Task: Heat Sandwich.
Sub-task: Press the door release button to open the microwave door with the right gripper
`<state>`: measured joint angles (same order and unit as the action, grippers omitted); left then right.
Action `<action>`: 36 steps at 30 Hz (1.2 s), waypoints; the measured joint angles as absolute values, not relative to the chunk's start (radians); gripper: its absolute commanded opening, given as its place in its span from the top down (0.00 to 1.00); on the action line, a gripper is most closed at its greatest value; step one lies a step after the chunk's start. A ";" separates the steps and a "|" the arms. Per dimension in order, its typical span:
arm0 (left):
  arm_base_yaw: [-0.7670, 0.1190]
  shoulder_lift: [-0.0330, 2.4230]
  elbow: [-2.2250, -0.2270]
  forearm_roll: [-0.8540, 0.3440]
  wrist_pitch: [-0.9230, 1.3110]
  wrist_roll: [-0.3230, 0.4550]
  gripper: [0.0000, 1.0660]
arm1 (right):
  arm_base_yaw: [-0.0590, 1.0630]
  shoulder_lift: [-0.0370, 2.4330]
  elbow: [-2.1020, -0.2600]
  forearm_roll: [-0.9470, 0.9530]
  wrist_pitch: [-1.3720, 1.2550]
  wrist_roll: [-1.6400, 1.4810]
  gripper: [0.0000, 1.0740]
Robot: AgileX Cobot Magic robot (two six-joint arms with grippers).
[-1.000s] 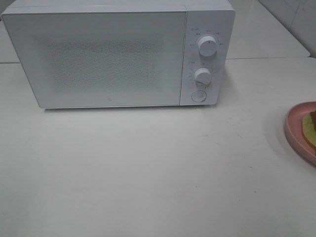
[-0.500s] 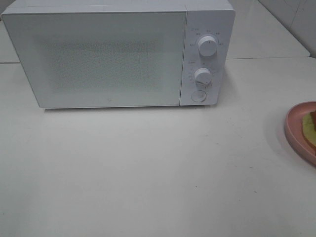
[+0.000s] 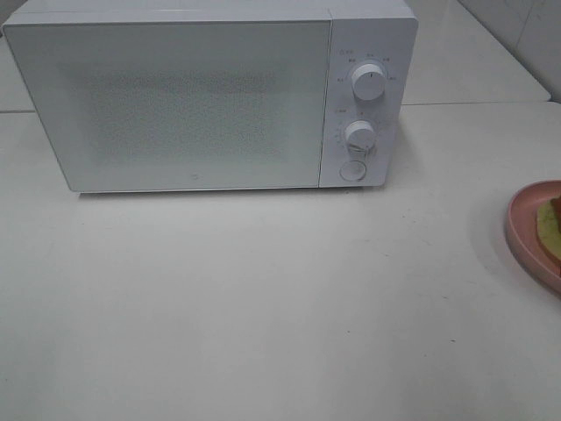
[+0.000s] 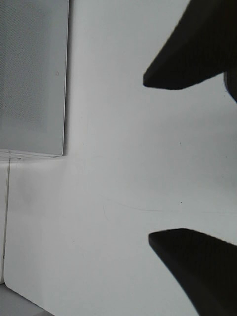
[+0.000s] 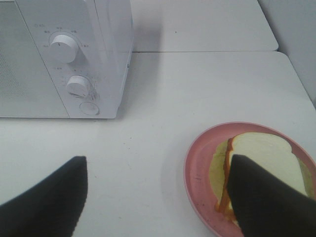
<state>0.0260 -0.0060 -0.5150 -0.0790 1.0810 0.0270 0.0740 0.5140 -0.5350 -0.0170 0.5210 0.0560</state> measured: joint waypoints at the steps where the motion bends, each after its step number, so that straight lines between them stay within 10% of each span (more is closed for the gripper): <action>1: 0.026 -0.006 -0.515 -0.079 1.081 0.027 0.31 | 0.074 0.536 -0.535 -0.017 0.501 0.056 0.29; 36: 0.026 -0.006 -0.515 -0.079 1.081 0.027 0.31 | 0.074 1.268 -0.535 -0.017 -0.293 0.056 0.29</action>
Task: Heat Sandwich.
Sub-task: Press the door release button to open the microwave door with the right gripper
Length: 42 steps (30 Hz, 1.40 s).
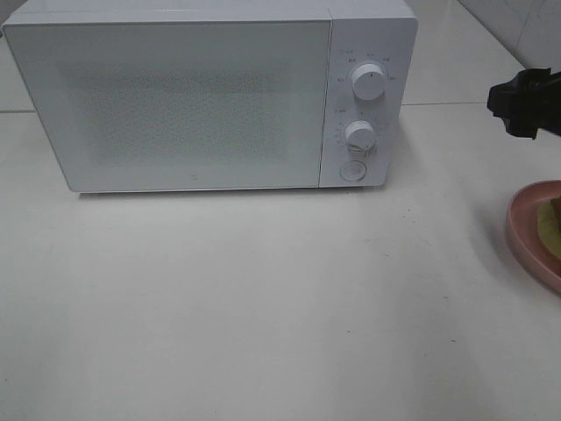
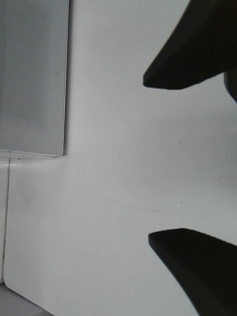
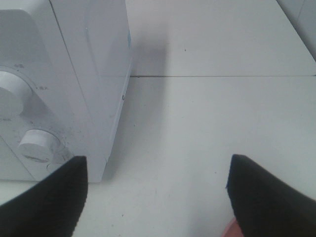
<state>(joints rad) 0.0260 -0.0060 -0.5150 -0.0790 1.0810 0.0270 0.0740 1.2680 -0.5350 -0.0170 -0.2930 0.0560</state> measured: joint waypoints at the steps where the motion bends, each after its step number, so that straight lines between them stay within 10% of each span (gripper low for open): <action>1: 0.026 -0.006 -0.515 -0.079 1.081 0.027 0.31 | 0.074 1.284 -0.535 -0.017 -0.321 0.056 0.29; 12: 0.026 -0.006 -0.515 -0.079 1.081 0.027 0.31 | 0.083 1.355 -0.424 0.035 -0.674 0.046 0.29; 42: 0.026 -0.006 -0.515 -0.079 1.081 0.027 0.31 | 0.579 1.588 -0.292 0.575 -1.189 -0.245 0.29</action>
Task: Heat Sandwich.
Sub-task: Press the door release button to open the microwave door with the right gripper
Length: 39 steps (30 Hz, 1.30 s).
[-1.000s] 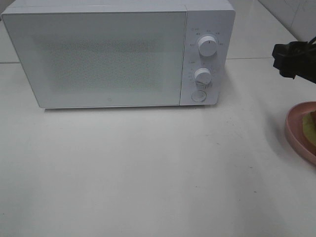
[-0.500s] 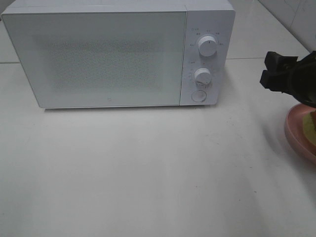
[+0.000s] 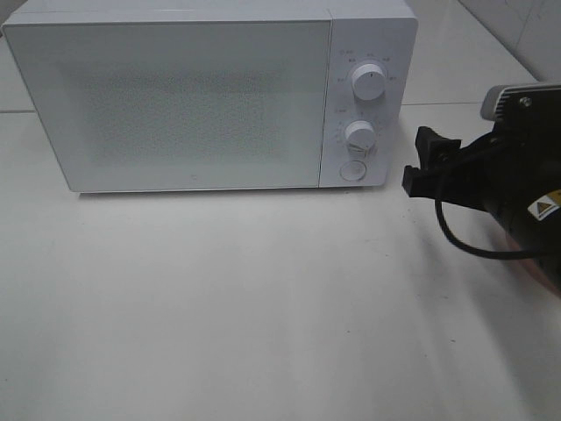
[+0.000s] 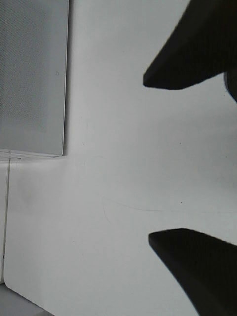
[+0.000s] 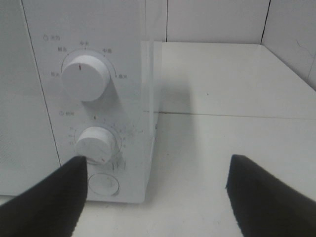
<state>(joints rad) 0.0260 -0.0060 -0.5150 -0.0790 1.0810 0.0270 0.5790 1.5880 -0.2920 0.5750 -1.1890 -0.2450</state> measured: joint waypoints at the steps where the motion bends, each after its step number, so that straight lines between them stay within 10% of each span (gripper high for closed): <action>1: 0.026 -0.006 -0.515 -0.079 1.081 0.027 0.31 | 0.589 1.604 -0.292 0.584 -1.195 -0.245 0.29; 39: 0.026 -0.006 -0.515 -0.079 1.081 0.027 0.31 | 0.712 1.827 -0.309 0.676 -1.205 0.239 0.29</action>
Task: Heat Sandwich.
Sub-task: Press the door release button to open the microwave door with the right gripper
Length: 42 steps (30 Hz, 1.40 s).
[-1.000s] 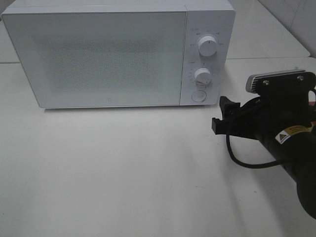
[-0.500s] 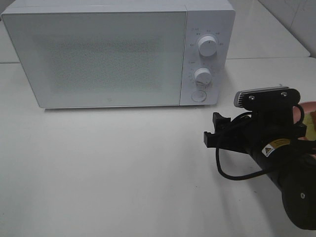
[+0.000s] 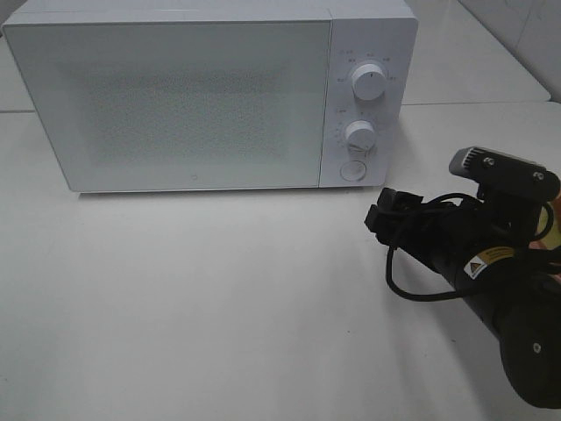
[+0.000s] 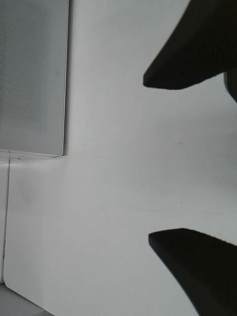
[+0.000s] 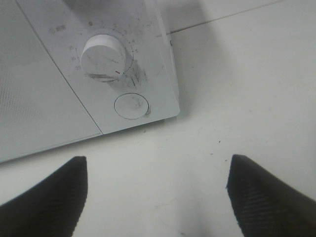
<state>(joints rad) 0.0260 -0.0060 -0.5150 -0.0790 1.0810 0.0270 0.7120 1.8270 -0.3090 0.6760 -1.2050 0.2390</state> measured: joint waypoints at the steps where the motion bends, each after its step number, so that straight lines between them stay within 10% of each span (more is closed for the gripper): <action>1: 0.026 -0.006 -0.515 -0.079 1.081 0.027 0.31 | 0.712 1.827 -0.309 0.676 -1.205 0.239 0.29; 15: 0.026 -0.006 -0.515 -0.079 1.081 0.027 0.31 | 0.712 1.827 -0.309 0.675 -1.205 1.049 0.34; 35: 0.026 -0.006 -0.515 -0.079 1.081 0.027 0.31 | 0.712 1.827 -0.309 0.675 -1.205 1.565 1.00; 42: 0.026 -0.006 -0.515 -0.079 1.081 0.027 0.31 | 0.712 1.827 -0.309 0.675 -1.205 1.566 1.00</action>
